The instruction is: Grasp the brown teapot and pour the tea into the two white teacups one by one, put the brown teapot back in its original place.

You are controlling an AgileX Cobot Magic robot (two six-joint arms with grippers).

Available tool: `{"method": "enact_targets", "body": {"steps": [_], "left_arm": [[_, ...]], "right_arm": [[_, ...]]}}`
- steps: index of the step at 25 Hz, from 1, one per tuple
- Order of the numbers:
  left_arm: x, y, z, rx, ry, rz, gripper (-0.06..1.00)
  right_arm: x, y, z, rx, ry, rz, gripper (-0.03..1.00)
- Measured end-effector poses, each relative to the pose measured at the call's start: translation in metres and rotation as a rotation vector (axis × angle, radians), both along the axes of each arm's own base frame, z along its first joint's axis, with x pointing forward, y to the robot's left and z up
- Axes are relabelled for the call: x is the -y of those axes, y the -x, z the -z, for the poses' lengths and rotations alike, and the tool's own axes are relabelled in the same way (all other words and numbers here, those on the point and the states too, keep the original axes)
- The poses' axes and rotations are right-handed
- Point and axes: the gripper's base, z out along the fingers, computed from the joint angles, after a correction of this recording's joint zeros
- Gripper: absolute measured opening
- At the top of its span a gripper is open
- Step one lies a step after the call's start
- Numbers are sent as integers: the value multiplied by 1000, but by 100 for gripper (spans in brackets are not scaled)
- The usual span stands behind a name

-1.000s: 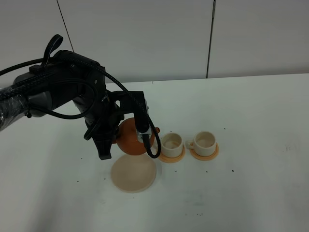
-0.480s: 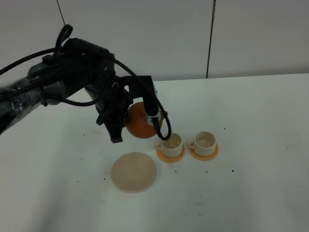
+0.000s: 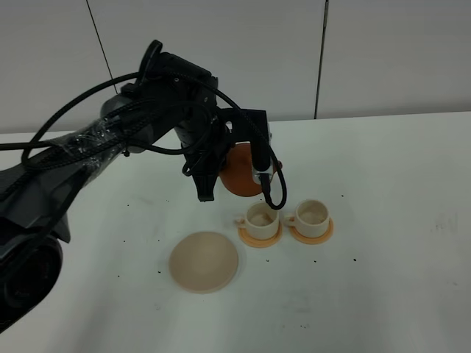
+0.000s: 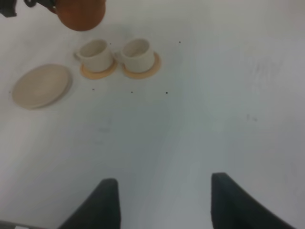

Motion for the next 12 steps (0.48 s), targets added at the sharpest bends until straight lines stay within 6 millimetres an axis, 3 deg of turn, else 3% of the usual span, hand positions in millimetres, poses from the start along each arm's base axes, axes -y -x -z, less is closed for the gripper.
{"method": "enact_targets", "body": {"steps": [12], "left_arm": [[19,0,-1,79,20,81,17]], "right_arm": [[0,0,0,0,0,0,42]]}}
